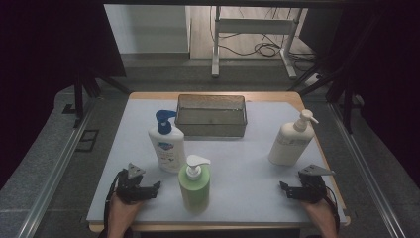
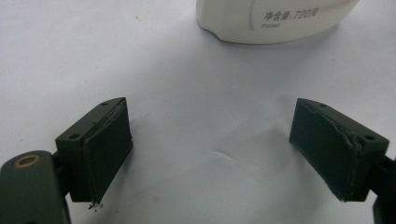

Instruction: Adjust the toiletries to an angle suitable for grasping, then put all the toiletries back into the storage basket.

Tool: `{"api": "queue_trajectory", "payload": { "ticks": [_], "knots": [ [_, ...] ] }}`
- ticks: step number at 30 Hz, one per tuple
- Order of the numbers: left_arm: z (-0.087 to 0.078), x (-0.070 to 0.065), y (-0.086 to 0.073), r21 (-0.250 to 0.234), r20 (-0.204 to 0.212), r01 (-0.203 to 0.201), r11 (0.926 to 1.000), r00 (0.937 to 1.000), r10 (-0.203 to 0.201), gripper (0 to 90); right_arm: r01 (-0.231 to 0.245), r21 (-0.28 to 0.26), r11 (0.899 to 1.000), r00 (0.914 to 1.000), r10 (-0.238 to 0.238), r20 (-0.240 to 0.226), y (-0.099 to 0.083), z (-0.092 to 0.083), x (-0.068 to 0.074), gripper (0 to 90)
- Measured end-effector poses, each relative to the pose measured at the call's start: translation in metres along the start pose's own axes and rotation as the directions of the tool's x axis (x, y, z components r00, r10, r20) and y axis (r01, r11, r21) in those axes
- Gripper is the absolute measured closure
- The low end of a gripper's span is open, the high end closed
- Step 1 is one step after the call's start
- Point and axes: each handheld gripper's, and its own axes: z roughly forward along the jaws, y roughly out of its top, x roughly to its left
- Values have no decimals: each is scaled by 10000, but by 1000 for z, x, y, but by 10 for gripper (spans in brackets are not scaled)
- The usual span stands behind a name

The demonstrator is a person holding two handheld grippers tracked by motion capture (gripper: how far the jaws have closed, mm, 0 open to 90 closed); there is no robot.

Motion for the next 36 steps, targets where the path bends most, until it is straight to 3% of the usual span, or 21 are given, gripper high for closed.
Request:
{"api": "queue_trajectory", "payload": {
  "ticks": [36],
  "knots": [
    [0,1,0,37,35,17,10000,10000,-17,119,-17,92,10000,9999,19,-158,1,0,-1,142]
  ]
}}
